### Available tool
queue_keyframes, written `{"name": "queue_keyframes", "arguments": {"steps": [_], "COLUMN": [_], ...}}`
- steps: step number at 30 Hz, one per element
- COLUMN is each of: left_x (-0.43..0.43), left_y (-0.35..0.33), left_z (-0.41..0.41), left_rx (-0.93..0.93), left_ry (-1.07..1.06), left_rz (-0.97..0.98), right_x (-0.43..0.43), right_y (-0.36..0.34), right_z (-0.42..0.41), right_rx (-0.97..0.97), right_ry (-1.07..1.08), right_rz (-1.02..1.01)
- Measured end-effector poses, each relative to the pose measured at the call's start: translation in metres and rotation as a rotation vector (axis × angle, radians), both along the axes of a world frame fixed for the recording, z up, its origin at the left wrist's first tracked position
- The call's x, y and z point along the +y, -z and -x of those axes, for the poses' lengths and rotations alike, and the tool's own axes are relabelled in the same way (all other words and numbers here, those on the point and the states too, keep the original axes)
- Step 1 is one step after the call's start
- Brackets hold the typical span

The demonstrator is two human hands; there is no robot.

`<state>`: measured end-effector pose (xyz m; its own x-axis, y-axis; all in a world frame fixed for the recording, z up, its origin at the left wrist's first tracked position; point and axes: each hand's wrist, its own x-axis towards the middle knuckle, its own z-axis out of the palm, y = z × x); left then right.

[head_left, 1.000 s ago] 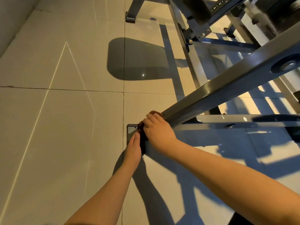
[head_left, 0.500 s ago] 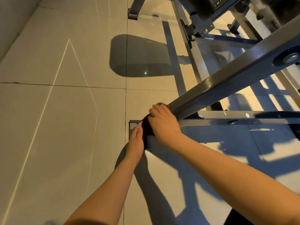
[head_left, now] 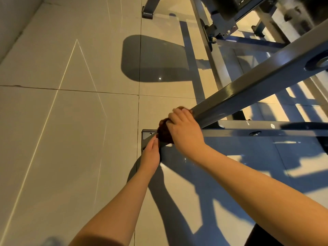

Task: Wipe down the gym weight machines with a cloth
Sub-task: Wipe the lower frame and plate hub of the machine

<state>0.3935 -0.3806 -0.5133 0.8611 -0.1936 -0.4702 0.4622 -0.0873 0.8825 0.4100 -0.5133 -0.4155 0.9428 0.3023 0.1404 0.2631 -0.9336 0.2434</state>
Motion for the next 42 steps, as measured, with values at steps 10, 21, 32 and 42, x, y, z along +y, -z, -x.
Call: {"name": "queue_keyframes", "arguments": {"steps": [10,21,32,42], "left_x": [0.003,0.014,-0.035,-0.004], "left_y": [-0.001,-0.021,-0.042,0.006], "left_z": [0.001,0.001,0.002,-0.009], "left_rx": [0.139,0.025,-0.432,-0.168], "left_ry": [-0.177,-0.38,0.005,0.022], "left_rz": [0.122,0.027,-0.185,-0.295], "right_x": [0.032,0.007,-0.013,-0.005], "right_y": [0.058,0.014,0.01,0.022], "right_z": [0.012,0.065,0.059,0.061], "right_rx": [0.282,0.435,0.077,0.275], "right_ry": [0.004,0.536,0.799,0.848], "right_rz": [-0.39,-1.101,-1.302,-1.277]}}
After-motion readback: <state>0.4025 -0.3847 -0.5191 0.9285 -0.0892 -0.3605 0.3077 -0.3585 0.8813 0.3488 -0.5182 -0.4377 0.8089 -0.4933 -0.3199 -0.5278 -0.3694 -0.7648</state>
